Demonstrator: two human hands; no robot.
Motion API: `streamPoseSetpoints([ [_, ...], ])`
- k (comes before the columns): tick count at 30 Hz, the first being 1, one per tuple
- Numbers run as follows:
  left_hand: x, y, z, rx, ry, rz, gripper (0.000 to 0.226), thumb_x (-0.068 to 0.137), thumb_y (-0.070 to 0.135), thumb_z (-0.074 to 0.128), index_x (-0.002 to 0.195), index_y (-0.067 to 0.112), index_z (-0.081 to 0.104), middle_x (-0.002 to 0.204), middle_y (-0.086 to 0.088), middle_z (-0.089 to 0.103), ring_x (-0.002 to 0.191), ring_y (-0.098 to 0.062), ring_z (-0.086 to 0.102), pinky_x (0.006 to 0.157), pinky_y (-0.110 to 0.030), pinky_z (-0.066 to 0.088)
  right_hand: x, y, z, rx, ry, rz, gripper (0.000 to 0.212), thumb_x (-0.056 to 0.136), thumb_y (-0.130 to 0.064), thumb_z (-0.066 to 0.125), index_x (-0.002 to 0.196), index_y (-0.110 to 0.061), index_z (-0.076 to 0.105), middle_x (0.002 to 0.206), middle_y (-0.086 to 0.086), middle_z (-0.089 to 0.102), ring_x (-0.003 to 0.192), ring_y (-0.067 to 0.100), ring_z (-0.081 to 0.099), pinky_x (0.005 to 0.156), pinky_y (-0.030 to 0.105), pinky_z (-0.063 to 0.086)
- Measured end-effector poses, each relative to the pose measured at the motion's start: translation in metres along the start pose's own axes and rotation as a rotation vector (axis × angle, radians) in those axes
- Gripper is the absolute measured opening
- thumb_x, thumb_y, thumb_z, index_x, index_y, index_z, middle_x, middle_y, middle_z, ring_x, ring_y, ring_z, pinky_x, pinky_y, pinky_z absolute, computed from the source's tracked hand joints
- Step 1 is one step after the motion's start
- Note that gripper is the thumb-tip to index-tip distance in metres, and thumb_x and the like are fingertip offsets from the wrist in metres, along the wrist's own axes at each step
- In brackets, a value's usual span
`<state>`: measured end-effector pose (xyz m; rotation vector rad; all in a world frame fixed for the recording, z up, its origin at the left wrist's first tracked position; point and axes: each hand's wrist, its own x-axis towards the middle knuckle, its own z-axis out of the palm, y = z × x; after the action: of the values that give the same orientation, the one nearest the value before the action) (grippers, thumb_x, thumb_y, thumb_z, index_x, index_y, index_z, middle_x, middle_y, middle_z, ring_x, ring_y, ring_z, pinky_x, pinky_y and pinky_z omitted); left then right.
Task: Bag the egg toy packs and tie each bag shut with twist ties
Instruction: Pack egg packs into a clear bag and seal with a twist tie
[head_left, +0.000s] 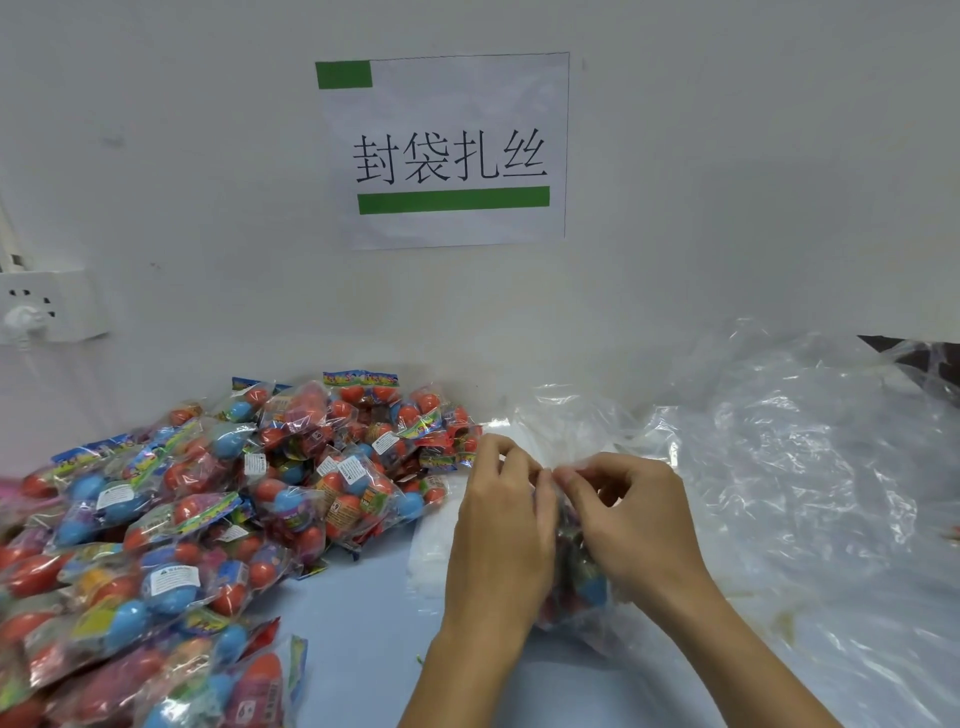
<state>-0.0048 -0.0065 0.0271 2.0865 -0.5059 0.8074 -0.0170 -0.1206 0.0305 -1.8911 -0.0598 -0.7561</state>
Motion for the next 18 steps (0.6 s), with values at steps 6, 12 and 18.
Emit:
streamPoseSetpoints([
  [6,-0.001,0.001,0.008,-0.179,0.024,-0.084,0.014,0.093,0.013,0.064,0.086,0.013,0.076,0.100,0.009,0.068,0.095,-0.002,0.060,0.083,-0.017,0.047,-0.002,0.003,0.006,0.058,0.121,0.100,0.025,0.090,-0.018,0.071,0.066,-0.020,0.073,0.060,-0.011,0.069,0.058,0.005,0.063,0.056,0.012,0.045],
  [12,-0.007,0.003,0.009,0.048,-0.251,0.167,0.039,0.094,0.028,0.040,0.122,0.020,0.066,0.128,0.011,0.061,0.121,-0.008,0.045,0.105,-0.029,0.035,0.001,0.006,-0.001,0.152,0.174,0.249,0.027,0.094,-0.024,0.068,0.068,-0.017,0.073,0.060,-0.001,0.070,0.058,0.016,0.068,0.058,0.027,0.049],
  [18,-0.006,0.005,0.009,-0.186,-0.067,0.002,0.031,0.092,0.026,0.053,0.116,0.026,0.072,0.112,0.013,0.070,0.107,-0.004,0.058,0.093,-0.021,0.048,0.005,0.006,-0.006,0.178,0.146,0.252,0.030,0.094,-0.023,0.069,0.066,-0.015,0.073,0.056,0.001,0.066,0.049,0.011,0.059,0.052,0.025,0.049],
])
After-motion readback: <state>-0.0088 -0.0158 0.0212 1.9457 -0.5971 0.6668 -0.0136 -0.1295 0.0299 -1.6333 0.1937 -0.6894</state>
